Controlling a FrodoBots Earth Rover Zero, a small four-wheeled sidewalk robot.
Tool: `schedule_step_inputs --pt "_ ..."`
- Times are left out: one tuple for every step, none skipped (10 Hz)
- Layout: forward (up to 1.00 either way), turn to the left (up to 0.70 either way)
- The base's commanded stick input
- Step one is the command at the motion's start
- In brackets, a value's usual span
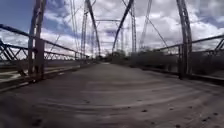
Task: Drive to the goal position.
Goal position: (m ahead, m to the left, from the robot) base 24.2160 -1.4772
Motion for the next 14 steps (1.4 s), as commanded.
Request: schedule_step_inputs --pt "1.0 -0.1" --pt "1.0 -0.1" --pt "1.0 -0.1" --pt "1.0 -0.1" --pt "1.0 -0.1" --pt "1.0 -0.1" --pt "1.0 -0.1" --pt "1.0 -0.1" --pt "1.0 -0.1" --pt "1.0 -0.1" --pt "1.0 -0.1" --pt "1.0 -0.1" --pt "1.0 -0.1" --pt "1.0 -0.1"
